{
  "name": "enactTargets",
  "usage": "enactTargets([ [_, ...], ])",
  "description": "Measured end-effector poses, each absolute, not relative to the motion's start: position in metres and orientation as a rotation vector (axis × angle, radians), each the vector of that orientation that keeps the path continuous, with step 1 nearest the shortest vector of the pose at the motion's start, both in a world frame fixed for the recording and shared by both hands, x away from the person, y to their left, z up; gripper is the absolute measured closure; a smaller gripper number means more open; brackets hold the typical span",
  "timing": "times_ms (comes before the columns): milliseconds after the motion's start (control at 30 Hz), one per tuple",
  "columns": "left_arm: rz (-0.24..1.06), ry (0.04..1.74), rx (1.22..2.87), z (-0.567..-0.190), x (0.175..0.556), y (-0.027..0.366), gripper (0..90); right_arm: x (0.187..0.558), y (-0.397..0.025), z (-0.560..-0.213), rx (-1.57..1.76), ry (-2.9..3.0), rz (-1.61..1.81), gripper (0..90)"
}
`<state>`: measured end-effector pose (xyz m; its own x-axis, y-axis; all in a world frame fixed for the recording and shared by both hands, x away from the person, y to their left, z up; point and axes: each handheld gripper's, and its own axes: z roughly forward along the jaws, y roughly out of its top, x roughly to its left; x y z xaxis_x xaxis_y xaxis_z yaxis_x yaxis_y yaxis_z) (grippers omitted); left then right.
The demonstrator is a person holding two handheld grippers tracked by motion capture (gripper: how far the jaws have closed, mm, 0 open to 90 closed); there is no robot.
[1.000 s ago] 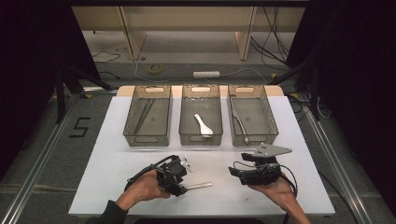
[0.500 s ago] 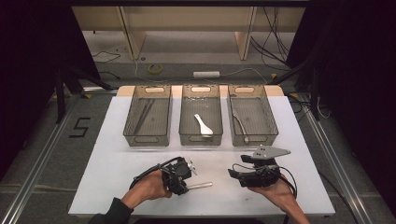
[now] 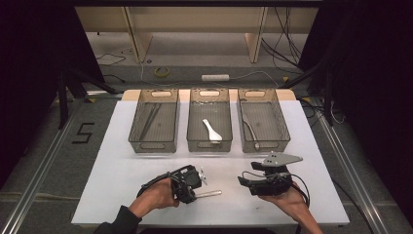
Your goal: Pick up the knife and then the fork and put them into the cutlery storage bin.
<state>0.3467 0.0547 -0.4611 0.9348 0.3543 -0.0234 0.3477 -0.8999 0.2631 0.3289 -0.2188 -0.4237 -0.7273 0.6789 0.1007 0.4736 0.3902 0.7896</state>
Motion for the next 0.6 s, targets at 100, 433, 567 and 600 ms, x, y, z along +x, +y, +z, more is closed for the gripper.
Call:
enactTargets([
  [100,0.037,0.515,2.830,-0.4611,0.3468,0.0546,79.5,0.3292,-0.2188,-0.4236,1.025,2.410,1.250,28.7],
  [433,0.002,0.515,2.805,-0.4614,0.3496,0.0580,83.0,0.3284,-0.2167,-0.4238,1.016,2.420,1.247,29.1],
  [567,-0.013,0.538,2.771,-0.4608,0.3514,0.0606,83.2,0.3278,-0.2156,-0.4239,0.998,2.426,1.257,29.3],
  [600,-0.012,0.539,2.764,-0.4597,0.3520,0.0607,83.2,0.3273,-0.2150,-0.4239,0.993,2.430,1.259,29.3],
])
